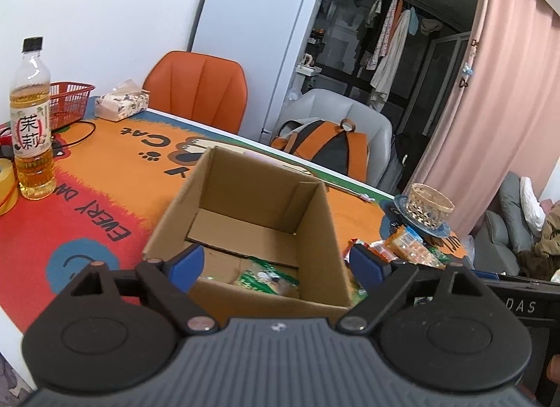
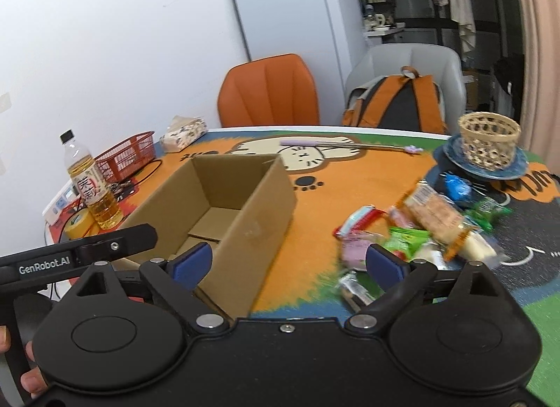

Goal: Organize snacks
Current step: 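Move both grippers back from the box toward the snack pile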

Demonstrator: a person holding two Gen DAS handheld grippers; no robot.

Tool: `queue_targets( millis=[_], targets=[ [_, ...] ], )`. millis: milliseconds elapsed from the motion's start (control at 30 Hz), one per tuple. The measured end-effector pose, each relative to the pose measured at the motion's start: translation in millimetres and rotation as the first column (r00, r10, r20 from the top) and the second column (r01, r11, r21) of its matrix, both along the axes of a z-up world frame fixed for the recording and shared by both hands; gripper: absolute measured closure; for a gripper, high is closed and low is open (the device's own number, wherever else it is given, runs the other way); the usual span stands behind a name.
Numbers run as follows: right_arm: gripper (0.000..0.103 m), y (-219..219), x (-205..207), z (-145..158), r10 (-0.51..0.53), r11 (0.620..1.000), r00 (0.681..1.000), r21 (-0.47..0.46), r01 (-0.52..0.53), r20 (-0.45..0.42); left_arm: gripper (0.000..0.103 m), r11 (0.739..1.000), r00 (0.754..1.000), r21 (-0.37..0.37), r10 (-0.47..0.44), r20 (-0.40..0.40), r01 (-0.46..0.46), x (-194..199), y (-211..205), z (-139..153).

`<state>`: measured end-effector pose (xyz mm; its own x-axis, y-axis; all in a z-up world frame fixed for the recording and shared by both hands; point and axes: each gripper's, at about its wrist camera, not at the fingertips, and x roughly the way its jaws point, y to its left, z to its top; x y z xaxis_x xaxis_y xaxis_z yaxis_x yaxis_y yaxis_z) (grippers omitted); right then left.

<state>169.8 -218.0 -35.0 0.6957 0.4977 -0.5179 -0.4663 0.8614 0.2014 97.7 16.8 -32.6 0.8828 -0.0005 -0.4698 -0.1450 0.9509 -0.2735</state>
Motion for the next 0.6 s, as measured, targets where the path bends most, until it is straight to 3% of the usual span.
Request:
queue_targets(
  millis=[600],
  targets=[
    [0.004,-60.7,-4.0,-13.3,-0.096,0.995,0.995,0.039,0.097,-0.015,0.013,0.995,0.995,0.032,-0.1,-0.001,0.1,2.3,-51.7,-1.1]
  ],
)
